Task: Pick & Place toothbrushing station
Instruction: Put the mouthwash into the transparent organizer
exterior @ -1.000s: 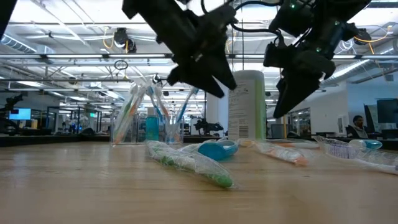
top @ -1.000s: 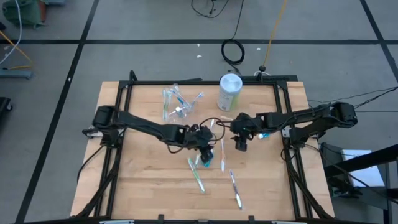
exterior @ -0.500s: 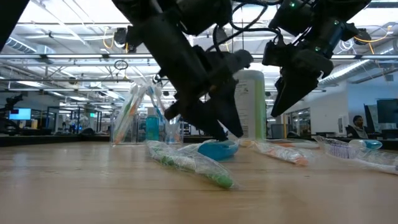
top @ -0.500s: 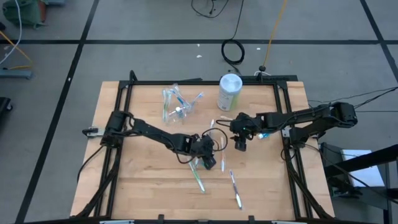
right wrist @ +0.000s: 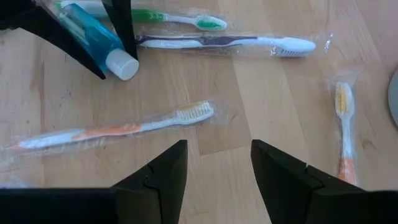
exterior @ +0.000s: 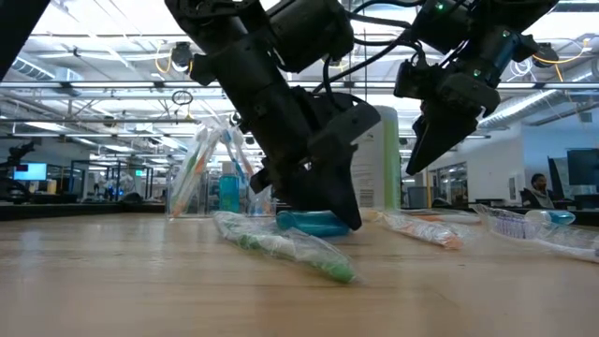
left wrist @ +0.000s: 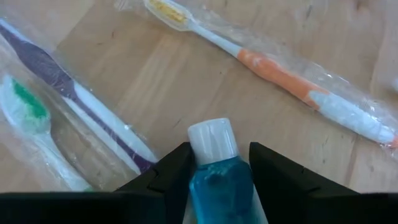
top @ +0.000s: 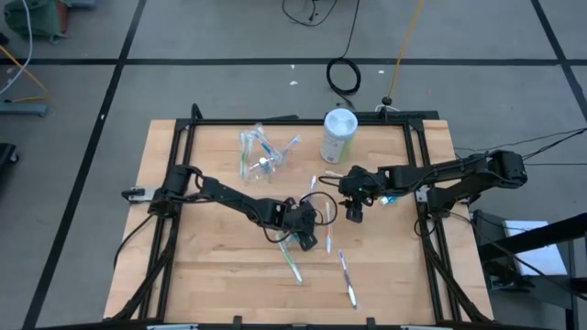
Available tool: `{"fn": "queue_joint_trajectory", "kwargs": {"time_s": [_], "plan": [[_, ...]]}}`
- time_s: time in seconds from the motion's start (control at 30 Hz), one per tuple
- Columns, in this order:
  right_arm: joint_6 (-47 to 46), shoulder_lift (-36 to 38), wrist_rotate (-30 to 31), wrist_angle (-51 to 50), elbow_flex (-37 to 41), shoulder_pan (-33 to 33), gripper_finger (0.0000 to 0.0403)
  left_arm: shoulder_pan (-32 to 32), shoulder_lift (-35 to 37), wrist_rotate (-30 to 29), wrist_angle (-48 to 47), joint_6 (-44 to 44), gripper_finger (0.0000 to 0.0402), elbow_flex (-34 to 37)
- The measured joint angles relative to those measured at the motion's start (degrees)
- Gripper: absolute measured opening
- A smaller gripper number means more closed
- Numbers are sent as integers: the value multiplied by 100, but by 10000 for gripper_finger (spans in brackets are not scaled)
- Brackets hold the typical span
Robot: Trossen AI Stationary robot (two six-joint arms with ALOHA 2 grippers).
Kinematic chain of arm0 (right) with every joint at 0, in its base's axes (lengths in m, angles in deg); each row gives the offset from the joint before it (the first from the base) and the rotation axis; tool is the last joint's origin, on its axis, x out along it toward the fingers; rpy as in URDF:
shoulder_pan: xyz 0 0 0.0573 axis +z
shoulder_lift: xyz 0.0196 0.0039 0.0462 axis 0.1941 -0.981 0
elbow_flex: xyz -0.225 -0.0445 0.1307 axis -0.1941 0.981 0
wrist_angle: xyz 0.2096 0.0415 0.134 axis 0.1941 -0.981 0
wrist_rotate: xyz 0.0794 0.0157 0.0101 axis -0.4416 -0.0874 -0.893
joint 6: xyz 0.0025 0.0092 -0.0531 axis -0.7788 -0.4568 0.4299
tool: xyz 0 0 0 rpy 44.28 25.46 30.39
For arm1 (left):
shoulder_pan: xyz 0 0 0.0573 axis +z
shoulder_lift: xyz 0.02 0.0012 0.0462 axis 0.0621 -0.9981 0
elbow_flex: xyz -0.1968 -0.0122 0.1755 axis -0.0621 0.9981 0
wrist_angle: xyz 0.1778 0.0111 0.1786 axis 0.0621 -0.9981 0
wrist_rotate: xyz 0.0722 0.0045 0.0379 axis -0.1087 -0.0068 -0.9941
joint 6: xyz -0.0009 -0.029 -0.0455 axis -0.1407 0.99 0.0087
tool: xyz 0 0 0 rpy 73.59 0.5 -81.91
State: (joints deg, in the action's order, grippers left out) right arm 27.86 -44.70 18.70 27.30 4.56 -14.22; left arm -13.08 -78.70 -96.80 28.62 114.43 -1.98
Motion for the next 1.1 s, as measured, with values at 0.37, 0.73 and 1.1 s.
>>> {"fn": "queue_joint_trajectory", "kwargs": {"time_s": [0.37,0.73,1.1], "plan": [[5,0,0,84,0,0,171,35,19,344,98,42,118,2],[129,2,0,212,0,0,171,105,120,676,122,-434,119,15],[131,2,-16,299,0,0,171,269,151,936,44,-1653,140,15]]}}
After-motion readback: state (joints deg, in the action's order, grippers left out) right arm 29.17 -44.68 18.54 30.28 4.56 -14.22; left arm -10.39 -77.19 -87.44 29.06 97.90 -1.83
